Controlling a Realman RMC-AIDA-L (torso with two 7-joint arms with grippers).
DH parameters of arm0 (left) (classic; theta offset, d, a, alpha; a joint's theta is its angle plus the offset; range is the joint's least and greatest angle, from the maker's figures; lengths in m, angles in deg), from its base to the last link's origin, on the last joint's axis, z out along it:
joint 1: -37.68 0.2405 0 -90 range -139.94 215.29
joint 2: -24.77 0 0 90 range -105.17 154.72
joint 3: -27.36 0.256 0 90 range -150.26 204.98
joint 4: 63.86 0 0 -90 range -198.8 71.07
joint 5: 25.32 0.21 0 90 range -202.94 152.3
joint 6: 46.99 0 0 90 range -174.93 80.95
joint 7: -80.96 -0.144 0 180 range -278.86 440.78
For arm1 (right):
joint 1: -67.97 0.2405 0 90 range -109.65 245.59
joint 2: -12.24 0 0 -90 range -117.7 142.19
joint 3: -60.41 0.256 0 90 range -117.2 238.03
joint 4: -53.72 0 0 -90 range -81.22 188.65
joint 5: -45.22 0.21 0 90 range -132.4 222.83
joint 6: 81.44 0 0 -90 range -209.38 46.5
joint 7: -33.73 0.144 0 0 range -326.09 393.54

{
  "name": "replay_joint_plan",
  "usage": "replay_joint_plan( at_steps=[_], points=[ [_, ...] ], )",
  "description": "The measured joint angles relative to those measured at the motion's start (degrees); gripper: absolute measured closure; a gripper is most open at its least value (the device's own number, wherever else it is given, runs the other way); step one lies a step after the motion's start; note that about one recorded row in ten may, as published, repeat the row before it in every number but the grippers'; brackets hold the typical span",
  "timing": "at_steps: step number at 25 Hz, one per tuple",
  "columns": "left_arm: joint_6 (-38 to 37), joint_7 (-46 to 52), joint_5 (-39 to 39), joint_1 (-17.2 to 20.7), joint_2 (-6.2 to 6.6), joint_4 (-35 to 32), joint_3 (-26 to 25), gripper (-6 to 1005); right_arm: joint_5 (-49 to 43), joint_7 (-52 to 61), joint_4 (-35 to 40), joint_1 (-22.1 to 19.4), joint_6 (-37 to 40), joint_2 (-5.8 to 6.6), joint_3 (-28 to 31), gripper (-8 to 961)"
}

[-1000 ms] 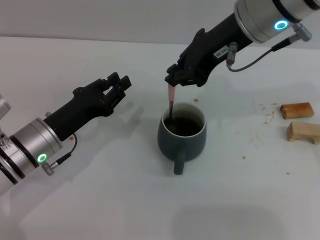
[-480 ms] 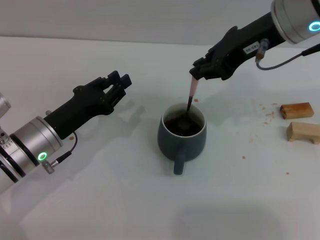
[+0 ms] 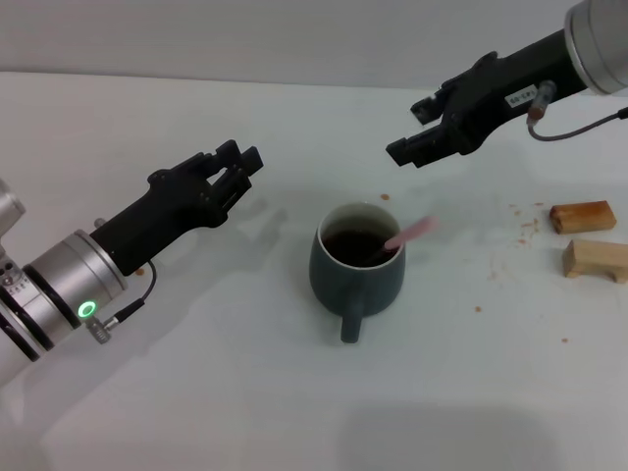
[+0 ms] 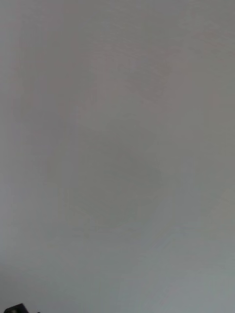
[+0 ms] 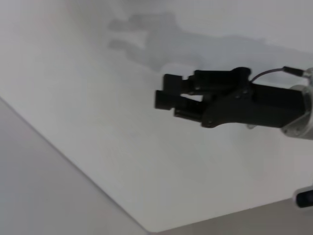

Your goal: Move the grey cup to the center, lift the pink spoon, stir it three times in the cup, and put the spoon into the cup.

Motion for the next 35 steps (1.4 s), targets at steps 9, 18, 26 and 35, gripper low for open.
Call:
replay_joint_plan(
  at_steps=[9,18,26,35],
  points=[
    [-1.5,0.1,-0.3,0.4,0.06,0.0,-0.6,655,3.7,-0.2,9.2,-10.3,-9.3,-0.39,0.6,344],
    [-7.8,-3.4,-0.5,5.1,-0.24,0.0,-12.8,655,42.7,-22.6,6.5,-34.1,-30.3,-0.5,3.7,342],
    [-10.6,-15.6,-0.5,11.3,-1.7,5.6,-22.9,632,83.4,-62.2,-21.0,-40.5,-28.1,-0.59,6.4,343],
    [-12.9,-22.2,-4.0,16.3,-2.13,10.1,-24.6,313,113.4,-98.4,-49.8,-37.0,-7.7,-0.68,6.5,343]
  ],
)
